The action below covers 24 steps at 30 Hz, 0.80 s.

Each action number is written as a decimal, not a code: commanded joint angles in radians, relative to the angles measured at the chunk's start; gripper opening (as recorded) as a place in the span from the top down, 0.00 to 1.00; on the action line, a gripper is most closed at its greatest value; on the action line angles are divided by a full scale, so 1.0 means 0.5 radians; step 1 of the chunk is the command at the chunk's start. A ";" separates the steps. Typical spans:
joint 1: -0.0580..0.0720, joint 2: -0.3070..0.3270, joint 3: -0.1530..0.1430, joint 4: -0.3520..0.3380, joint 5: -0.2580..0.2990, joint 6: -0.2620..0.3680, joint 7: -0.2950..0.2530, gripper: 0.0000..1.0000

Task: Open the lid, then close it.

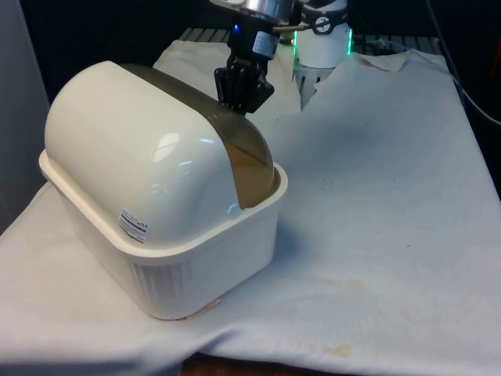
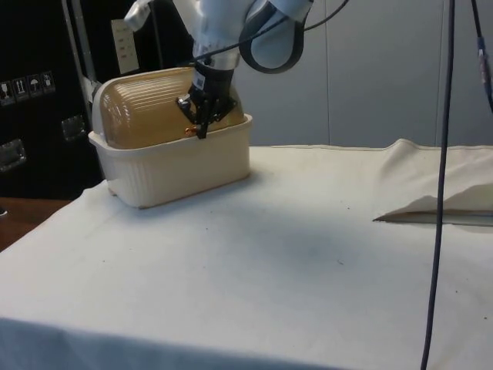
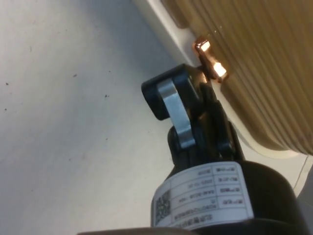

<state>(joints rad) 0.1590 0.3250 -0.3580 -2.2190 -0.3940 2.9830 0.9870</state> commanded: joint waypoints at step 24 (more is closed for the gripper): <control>0.028 -0.020 -0.058 0.134 -0.038 -0.096 0.166 1.00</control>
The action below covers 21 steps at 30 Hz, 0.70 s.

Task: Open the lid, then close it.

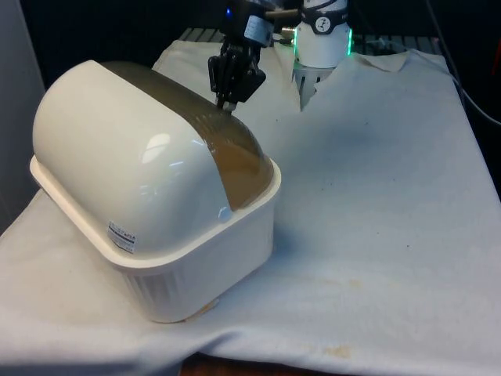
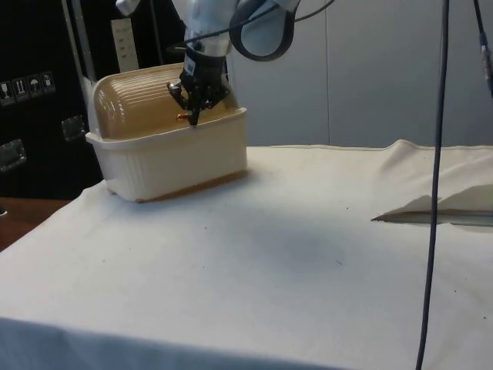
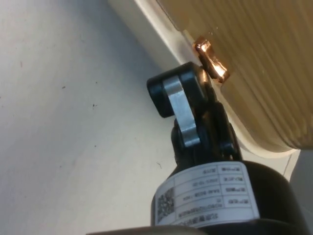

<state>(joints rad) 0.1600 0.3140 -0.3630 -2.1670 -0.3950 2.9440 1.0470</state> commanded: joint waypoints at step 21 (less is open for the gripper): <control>0.026 -0.058 -0.044 0.148 -0.048 -0.204 0.132 1.00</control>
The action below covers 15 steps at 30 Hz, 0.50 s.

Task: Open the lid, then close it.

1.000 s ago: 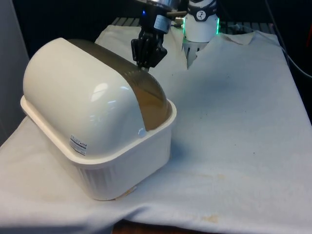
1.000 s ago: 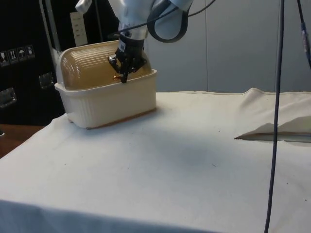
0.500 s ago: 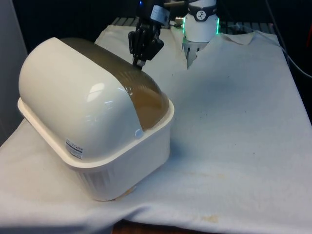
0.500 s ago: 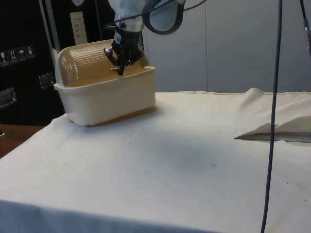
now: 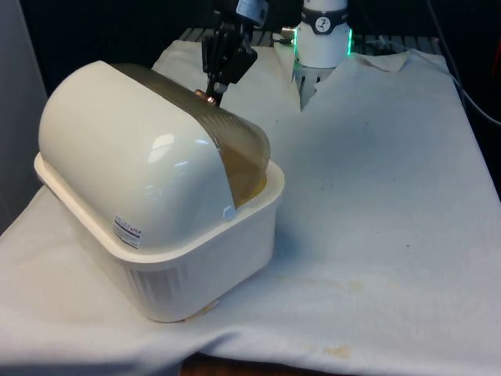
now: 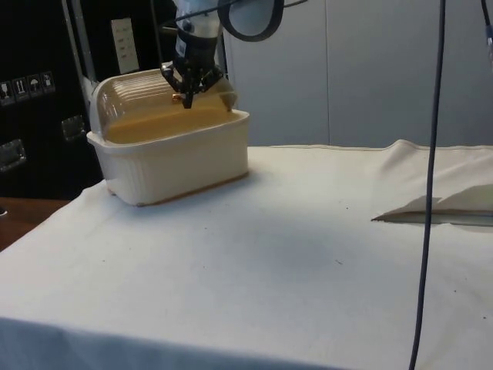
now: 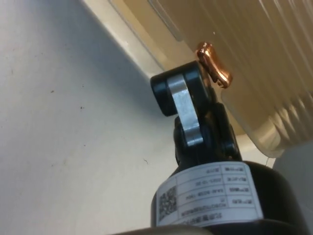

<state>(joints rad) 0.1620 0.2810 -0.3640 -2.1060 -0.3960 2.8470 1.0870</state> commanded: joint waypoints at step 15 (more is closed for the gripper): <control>0.022 -0.020 -0.036 0.122 -0.050 -0.148 0.104 1.00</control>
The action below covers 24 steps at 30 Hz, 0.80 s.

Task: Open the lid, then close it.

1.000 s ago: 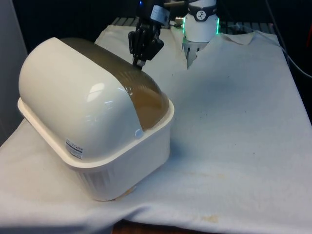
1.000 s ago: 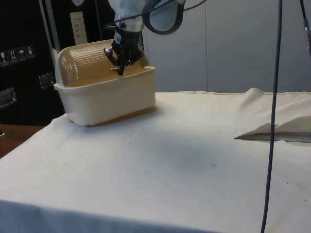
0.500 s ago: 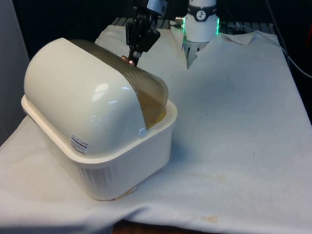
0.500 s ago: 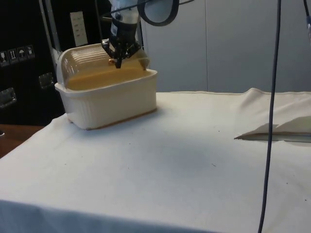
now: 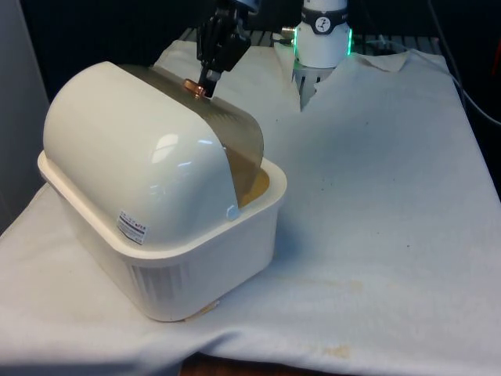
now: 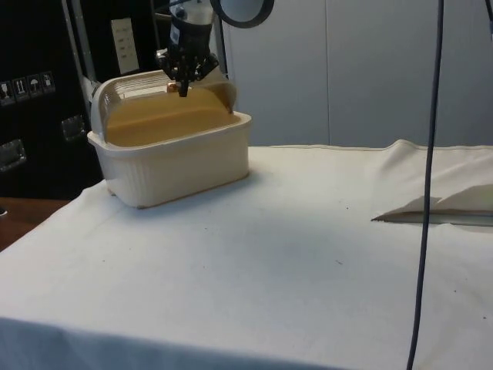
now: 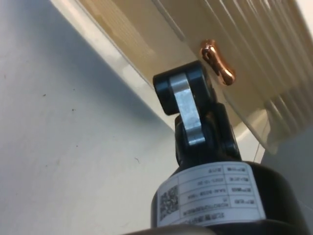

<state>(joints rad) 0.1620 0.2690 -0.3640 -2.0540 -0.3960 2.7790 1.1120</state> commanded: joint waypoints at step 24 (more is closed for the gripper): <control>0.010 0.030 -0.042 0.162 -0.040 -0.070 0.138 1.00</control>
<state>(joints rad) 0.1620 0.2770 -0.3720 -1.9810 -0.3960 2.7350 1.1580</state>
